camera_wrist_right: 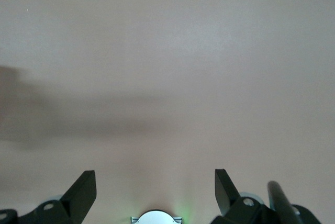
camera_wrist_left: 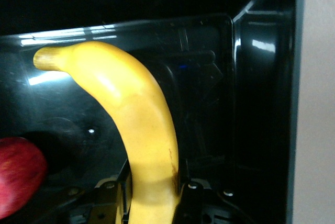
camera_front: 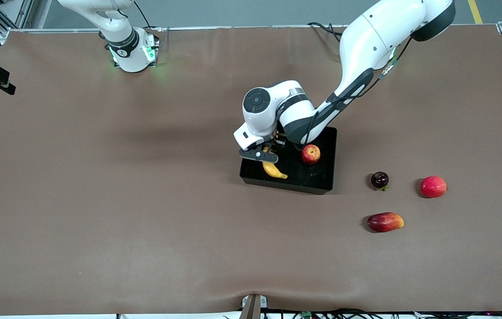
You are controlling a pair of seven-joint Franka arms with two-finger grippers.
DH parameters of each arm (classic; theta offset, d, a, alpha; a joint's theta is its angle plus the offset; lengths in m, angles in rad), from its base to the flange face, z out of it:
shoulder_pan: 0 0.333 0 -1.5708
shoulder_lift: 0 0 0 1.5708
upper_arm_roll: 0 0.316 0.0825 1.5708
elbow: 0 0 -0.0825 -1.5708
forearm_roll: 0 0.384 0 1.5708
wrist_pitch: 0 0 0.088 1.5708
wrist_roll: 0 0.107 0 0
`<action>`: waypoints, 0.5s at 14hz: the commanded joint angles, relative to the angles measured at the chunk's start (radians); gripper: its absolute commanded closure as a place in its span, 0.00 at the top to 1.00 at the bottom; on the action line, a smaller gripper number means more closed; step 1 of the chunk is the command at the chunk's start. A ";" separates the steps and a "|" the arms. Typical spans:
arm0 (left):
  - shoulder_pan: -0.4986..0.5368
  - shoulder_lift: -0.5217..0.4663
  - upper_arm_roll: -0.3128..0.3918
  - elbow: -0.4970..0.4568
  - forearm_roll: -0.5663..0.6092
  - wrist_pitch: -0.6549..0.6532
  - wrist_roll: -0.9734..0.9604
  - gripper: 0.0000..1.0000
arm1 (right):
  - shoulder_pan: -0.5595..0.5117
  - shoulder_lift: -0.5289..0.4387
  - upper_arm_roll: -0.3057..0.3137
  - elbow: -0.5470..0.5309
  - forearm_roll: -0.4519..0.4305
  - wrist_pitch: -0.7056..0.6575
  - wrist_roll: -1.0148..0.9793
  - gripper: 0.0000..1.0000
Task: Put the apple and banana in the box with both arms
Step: 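Lower the banana into the box and open the left gripper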
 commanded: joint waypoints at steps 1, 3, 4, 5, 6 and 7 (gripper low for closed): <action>-0.052 0.018 0.047 0.025 0.021 0.017 -0.017 0.08 | -0.009 0.011 0.005 0.014 -0.014 -0.013 -0.006 1.00; -0.069 0.022 0.060 0.025 0.021 0.032 -0.020 0.55 | -0.007 0.011 0.005 0.014 -0.014 -0.013 -0.006 1.00; -0.069 0.022 0.066 0.025 0.022 0.038 -0.018 1.00 | -0.007 0.011 0.005 0.016 -0.014 -0.013 -0.006 1.00; -0.068 0.019 0.069 0.025 0.024 0.038 -0.017 1.00 | -0.006 0.011 0.005 0.016 -0.013 -0.012 -0.004 1.00; -0.066 0.009 0.069 0.025 0.024 0.038 -0.012 1.00 | -0.006 0.011 0.005 0.016 -0.010 -0.013 -0.004 1.00; -0.060 -0.003 0.069 0.028 0.024 0.037 -0.013 1.00 | -0.007 0.011 0.005 0.014 -0.009 -0.013 -0.004 1.00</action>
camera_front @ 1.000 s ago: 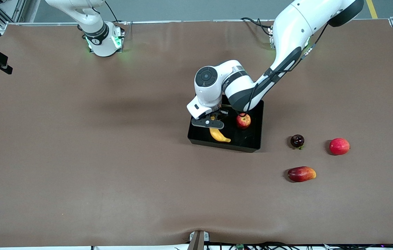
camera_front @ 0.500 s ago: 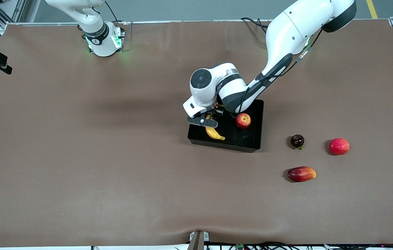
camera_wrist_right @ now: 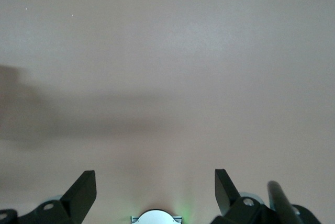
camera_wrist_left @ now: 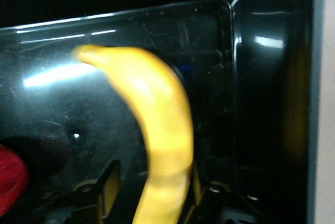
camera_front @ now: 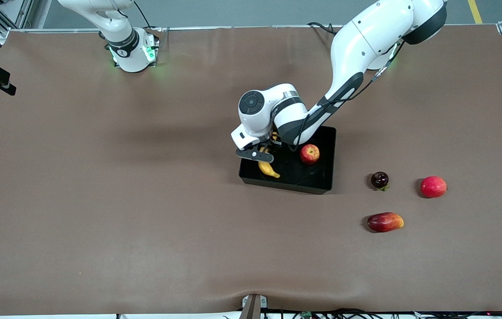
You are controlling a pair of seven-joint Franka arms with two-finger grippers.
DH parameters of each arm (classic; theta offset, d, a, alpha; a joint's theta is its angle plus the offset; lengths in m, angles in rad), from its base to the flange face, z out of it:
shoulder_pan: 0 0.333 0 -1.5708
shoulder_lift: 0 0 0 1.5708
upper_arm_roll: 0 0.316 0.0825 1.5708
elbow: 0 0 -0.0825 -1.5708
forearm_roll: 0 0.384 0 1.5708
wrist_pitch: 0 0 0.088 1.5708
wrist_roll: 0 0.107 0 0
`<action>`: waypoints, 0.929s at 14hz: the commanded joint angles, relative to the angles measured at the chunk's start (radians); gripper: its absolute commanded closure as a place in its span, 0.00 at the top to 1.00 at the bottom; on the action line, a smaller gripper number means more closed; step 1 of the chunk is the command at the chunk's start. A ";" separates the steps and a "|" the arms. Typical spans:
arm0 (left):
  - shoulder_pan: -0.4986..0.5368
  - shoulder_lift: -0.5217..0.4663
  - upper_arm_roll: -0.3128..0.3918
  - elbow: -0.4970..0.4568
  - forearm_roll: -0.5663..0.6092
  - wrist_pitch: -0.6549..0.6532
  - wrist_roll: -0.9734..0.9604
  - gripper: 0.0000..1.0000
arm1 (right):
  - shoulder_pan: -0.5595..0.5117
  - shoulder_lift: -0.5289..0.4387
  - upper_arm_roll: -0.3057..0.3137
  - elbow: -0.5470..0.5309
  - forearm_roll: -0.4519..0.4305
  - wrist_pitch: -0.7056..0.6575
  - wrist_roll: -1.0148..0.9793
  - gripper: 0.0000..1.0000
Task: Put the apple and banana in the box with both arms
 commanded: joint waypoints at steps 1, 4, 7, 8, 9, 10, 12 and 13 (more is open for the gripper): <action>0.008 -0.036 0.008 0.026 0.025 -0.001 -0.003 1.00 | -0.007 0.007 0.005 0.014 -0.009 -0.013 -0.004 1.00; 0.084 -0.125 -0.005 0.031 0.005 -0.059 0.071 1.00 | -0.007 0.007 0.005 0.014 -0.009 -0.013 -0.004 1.00; 0.218 -0.250 -0.031 0.033 -0.116 -0.129 0.180 1.00 | -0.009 0.015 0.005 0.014 -0.009 -0.013 -0.004 1.00; 0.259 -0.293 -0.035 0.033 -0.174 -0.154 0.231 1.00 | -0.009 0.015 0.005 0.014 -0.011 -0.013 -0.004 1.00; 0.302 -0.335 -0.035 0.033 -0.225 -0.192 0.283 1.00 | -0.009 0.015 0.005 0.014 -0.009 -0.013 -0.004 1.00; 0.341 -0.370 -0.037 0.036 -0.256 -0.236 0.329 1.00 | -0.007 0.015 0.005 0.014 -0.009 -0.013 -0.004 1.00; 0.400 -0.439 -0.037 0.051 -0.268 -0.321 0.389 1.00 | -0.009 0.015 0.005 0.014 -0.009 -0.013 -0.004 1.00; 0.431 -0.471 -0.037 0.060 -0.271 -0.332 0.405 1.00 | -0.009 0.015 0.005 0.014 -0.009 -0.013 -0.004 1.00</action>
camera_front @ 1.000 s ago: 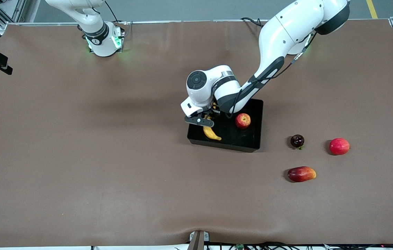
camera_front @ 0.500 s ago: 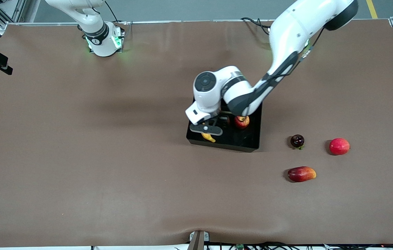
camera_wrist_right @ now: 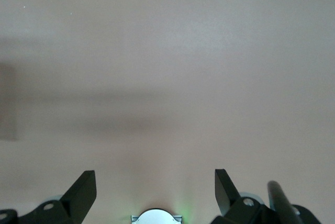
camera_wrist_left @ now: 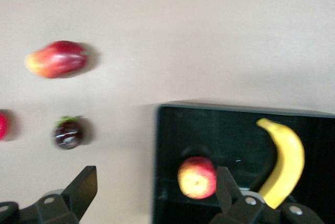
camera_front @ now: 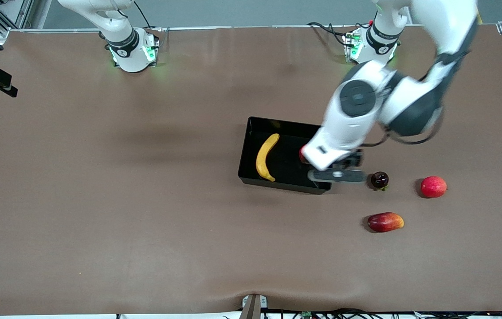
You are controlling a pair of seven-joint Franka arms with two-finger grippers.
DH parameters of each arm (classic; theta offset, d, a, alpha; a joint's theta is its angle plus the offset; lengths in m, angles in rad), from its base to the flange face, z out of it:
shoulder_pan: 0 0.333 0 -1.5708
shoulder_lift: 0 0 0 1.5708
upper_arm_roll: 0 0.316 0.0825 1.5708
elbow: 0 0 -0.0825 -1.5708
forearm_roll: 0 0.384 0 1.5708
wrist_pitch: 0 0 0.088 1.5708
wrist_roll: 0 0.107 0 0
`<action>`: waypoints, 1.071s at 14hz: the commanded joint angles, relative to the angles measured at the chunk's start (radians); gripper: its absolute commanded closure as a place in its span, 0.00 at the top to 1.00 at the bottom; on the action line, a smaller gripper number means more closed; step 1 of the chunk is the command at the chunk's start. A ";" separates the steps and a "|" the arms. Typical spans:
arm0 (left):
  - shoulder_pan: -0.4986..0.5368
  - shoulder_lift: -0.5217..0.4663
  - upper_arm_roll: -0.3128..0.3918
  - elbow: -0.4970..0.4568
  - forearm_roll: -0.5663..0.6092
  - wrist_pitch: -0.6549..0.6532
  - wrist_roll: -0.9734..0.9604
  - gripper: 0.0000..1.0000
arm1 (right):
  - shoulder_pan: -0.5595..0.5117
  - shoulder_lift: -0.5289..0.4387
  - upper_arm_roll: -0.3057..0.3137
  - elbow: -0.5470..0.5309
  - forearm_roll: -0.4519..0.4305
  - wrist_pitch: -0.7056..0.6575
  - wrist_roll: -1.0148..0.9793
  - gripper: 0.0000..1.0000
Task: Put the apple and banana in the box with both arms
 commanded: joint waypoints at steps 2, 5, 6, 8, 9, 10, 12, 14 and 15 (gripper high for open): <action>0.051 -0.125 0.022 0.014 -0.102 -0.094 0.044 1.00 | -0.007 0.005 0.005 0.015 -0.008 -0.012 -0.004 1.00; 0.045 -0.211 0.132 0.017 -0.220 -0.181 0.078 1.00 | -0.004 0.005 0.007 0.016 -0.006 -0.010 -0.004 1.00; 0.042 -0.244 0.161 0.015 -0.223 -0.213 0.128 1.00 | -0.004 0.005 0.007 0.016 -0.006 -0.010 -0.004 1.00; 0.005 -0.300 0.248 0.002 -0.231 -0.234 0.252 1.00 | -0.004 0.005 0.007 0.016 -0.006 -0.010 -0.004 1.00; -0.033 -0.332 0.322 -0.011 -0.236 -0.255 0.305 1.00 | -0.004 0.005 0.007 0.016 -0.006 -0.012 -0.004 1.00; -0.058 -0.355 0.374 -0.017 -0.260 -0.282 0.352 1.00 | -0.004 0.005 0.007 0.015 -0.006 -0.012 -0.004 1.00; -0.066 -0.419 0.465 -0.044 -0.317 -0.303 0.423 1.00 | -0.004 0.005 0.007 0.015 -0.006 -0.012 -0.004 1.00; -0.104 -0.476 0.560 -0.076 -0.370 -0.322 0.429 1.00 | -0.002 0.005 0.007 0.015 -0.006 -0.012 -0.004 1.00; -0.121 -0.499 0.595 -0.093 -0.384 -0.332 0.437 1.00 | -0.002 0.005 0.008 0.015 -0.005 -0.013 -0.004 1.00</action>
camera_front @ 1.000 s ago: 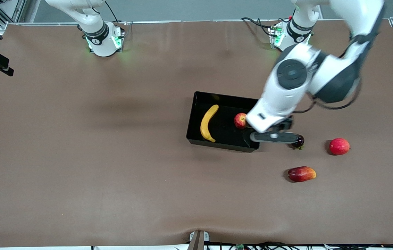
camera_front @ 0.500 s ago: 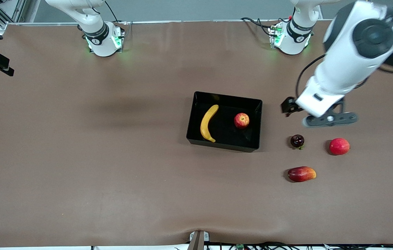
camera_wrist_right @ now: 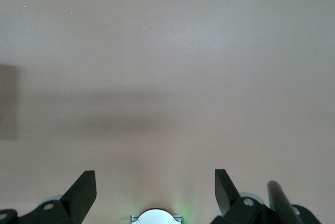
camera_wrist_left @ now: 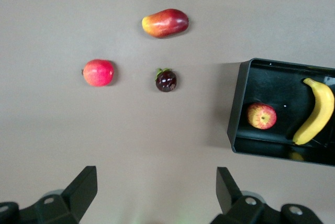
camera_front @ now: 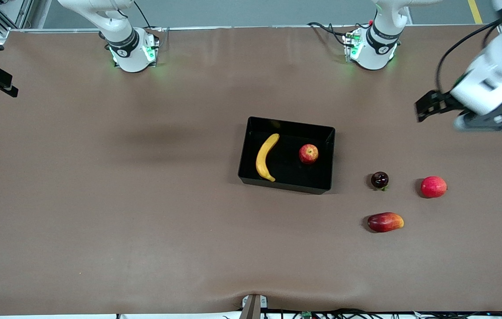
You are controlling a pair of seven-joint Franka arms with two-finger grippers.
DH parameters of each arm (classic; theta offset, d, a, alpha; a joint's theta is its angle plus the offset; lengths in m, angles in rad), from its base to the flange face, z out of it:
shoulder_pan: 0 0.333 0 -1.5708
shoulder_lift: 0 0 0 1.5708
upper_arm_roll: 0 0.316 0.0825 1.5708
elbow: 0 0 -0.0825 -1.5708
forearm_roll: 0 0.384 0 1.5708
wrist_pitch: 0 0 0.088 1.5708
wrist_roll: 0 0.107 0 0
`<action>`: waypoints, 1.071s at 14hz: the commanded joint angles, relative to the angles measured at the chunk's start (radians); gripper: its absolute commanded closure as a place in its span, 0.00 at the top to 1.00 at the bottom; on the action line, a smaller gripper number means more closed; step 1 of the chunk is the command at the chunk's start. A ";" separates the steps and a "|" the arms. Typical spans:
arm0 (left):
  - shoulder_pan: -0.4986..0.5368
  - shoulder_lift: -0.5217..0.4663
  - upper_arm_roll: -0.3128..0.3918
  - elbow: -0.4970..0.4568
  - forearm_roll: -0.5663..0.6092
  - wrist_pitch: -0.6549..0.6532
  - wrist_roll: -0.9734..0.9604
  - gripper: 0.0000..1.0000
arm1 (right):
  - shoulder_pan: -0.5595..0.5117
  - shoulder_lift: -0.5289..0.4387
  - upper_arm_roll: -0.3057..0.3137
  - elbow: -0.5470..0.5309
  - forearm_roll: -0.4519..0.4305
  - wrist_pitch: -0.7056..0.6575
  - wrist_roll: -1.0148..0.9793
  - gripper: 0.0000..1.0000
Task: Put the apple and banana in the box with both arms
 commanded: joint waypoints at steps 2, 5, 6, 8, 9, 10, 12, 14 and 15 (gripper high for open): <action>-0.050 -0.126 0.101 -0.116 -0.040 -0.016 0.046 1.00 | -0.005 0.005 0.006 0.015 -0.006 -0.038 -0.003 1.00; -0.056 -0.184 0.110 -0.160 -0.040 -0.016 0.047 1.00 | -0.005 0.005 0.006 0.015 -0.005 -0.043 -0.003 1.00; -0.056 -0.200 0.109 -0.174 -0.040 -0.014 0.047 1.00 | -0.003 0.005 0.006 0.015 -0.005 -0.043 -0.003 1.00; -0.062 -0.230 0.108 -0.203 -0.038 -0.005 0.047 1.00 | -0.003 0.005 0.006 0.015 -0.005 -0.044 -0.003 1.00; -0.064 -0.235 0.104 -0.203 -0.038 -0.007 0.047 1.00 | -0.003 0.005 0.006 0.015 -0.005 -0.047 -0.003 1.00; -0.064 -0.238 0.095 -0.203 -0.037 -0.008 0.046 1.00 | -0.003 0.005 0.006 0.015 -0.005 -0.049 -0.003 1.00; -0.064 -0.266 0.092 -0.212 -0.031 -0.007 0.046 1.00 | -0.006 0.005 0.006 0.015 -0.005 -0.050 -0.003 1.00; -0.067 -0.278 0.093 -0.217 -0.029 -0.005 0.046 1.00 | -0.006 0.005 0.006 0.010 -0.003 -0.052 -0.003 1.00; -0.067 -0.276 0.095 -0.214 -0.029 -0.004 0.047 1.00 | -0.006 0.005 0.006 0.010 -0.005 -0.052 -0.003 1.00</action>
